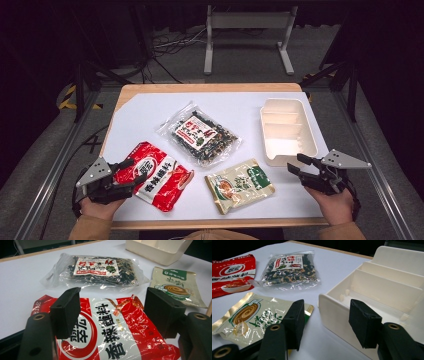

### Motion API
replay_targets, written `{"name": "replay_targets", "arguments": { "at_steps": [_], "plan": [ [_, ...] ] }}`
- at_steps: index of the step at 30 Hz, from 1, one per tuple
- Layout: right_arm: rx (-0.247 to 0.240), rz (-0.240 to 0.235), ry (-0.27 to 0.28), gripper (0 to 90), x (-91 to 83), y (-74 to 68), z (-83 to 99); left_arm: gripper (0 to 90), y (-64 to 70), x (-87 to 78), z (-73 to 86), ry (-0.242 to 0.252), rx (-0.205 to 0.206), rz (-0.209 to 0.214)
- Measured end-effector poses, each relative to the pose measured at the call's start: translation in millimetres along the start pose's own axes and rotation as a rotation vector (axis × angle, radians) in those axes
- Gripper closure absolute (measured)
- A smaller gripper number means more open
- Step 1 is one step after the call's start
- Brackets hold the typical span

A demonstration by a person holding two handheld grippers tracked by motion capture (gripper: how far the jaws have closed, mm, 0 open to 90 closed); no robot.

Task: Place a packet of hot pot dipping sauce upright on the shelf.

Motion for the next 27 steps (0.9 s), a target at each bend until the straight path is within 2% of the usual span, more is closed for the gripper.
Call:
{"name": "replay_targets", "arguments": {
  "at_steps": [7,10,17,20,27],
  "plan": [
    [-0.013,0.002,-0.042,42.2,1.0,-10.3,-2.2,29.3,1.0,-0.4,-1.0,0.001,-0.002,0.007],
    [-0.01,0.0,-0.083,42.4,3.5,-13.4,-0.4,29.3,1.2,-1.0,-1.4,0.0,-0.004,0.012],
    [-0.01,-0.023,-0.134,43.8,6.6,-20.5,0.9,29.3,1.2,-1.1,-1.3,-0.001,-0.009,0.015],
    [-0.01,-0.04,-0.171,44.2,9.4,-22.6,3.5,29.4,0.9,-0.8,-0.9,-0.005,-0.013,0.017],
    [-0.019,-0.047,-0.222,44.0,13.4,-24.2,8.3,29.4,0.7,-0.1,-0.5,-0.011,-0.01,0.021]
  ]
}}
Point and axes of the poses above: each handheld gripper's, and its own axes: x roughly forward along the jaws, z roughly out of its underside, y roughly to its right, the point moved 5 cm from there along x, roughly forward along the jaws, and after that the axes turned 10 degrees about x, right-handed, at the moved point
